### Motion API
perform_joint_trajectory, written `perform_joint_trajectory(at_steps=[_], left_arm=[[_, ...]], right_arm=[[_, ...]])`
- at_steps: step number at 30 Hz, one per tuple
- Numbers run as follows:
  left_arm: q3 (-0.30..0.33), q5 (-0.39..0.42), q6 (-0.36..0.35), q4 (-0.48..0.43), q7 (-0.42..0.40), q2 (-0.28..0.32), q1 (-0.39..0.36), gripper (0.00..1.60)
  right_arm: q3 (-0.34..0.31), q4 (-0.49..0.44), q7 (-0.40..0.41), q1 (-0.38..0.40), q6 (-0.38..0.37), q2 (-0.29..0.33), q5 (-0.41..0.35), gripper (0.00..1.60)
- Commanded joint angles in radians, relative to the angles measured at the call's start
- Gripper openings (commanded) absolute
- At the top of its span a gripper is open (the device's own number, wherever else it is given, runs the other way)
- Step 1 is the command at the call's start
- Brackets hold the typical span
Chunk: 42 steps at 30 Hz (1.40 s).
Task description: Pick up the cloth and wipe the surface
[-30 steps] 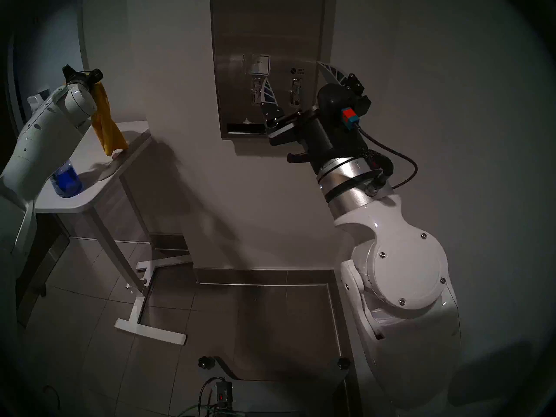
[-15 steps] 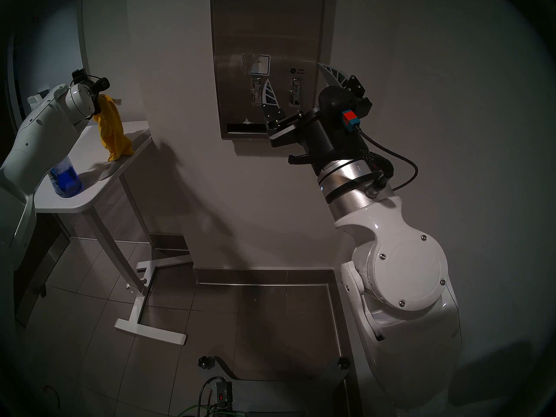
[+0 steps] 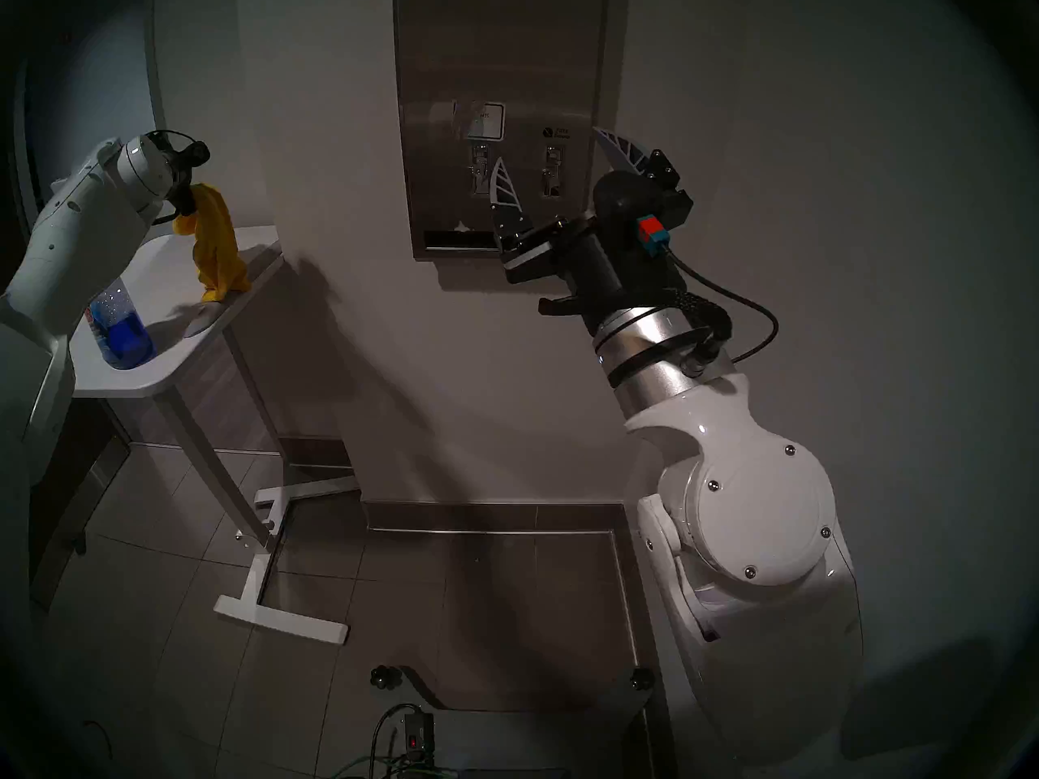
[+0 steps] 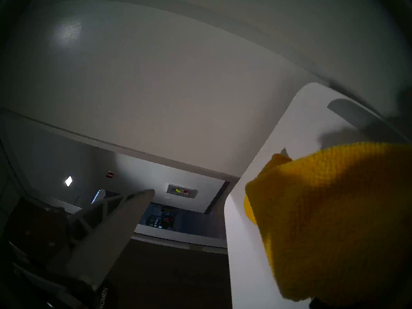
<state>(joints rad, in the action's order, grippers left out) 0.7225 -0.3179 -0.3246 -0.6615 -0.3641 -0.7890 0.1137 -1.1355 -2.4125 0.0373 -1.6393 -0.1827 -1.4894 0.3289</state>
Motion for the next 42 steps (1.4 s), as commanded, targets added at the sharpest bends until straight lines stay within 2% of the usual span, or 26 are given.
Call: perform_joint_trajectory(at_steps=[1, 2, 17, 19, 31, 32, 36, 39, 40, 42], left_arm=[[0.051, -0.008, -0.017, -0.002, -0.029, -0.022, -0.110, 1.49], [0.053, -0.011, -0.020, 0.000, -0.036, -0.022, -0.113, 0.00], [0.043, -0.080, -0.058, 0.054, -0.122, -0.032, -0.180, 0.00], [0.038, -0.090, -0.061, 0.063, -0.133, -0.034, -0.189, 1.60], [0.030, -0.141, -0.087, 0.120, -0.201, -0.070, -0.246, 1.60], [0.033, -0.145, -0.088, 0.119, -0.205, -0.072, -0.245, 0.00], [0.022, -0.158, -0.097, 0.141, -0.233, -0.087, -0.280, 0.00], [0.022, -0.158, -0.097, 0.141, -0.233, -0.087, -0.280, 0.00], [0.018, -0.178, -0.102, 0.156, -0.254, -0.100, -0.300, 1.60], [0.018, -0.178, -0.102, 0.156, -0.254, -0.100, -0.300, 1.60]], right_arm=[[-0.001, -0.031, -0.003, -0.001, 0.010, 0.003, 0.002, 1.60], [-0.002, -0.031, -0.003, -0.002, 0.010, 0.004, 0.002, 1.60], [-0.020, -0.031, -0.006, -0.017, 0.011, 0.013, 0.003, 1.60], [-0.023, -0.031, -0.006, -0.019, 0.011, 0.014, 0.003, 1.60], [-0.033, -0.031, -0.005, -0.028, 0.014, 0.019, 0.002, 1.60], [-0.034, -0.031, -0.005, -0.028, 0.014, 0.020, 0.002, 1.60], [-0.037, -0.031, -0.006, -0.032, 0.015, 0.021, 0.003, 1.60], [-0.037, -0.031, -0.006, -0.032, 0.015, 0.021, 0.003, 1.60], [-0.040, -0.031, -0.006, -0.037, 0.017, 0.024, 0.002, 1.60], [-0.040, -0.031, -0.006, -0.037, 0.017, 0.024, 0.002, 1.60]])
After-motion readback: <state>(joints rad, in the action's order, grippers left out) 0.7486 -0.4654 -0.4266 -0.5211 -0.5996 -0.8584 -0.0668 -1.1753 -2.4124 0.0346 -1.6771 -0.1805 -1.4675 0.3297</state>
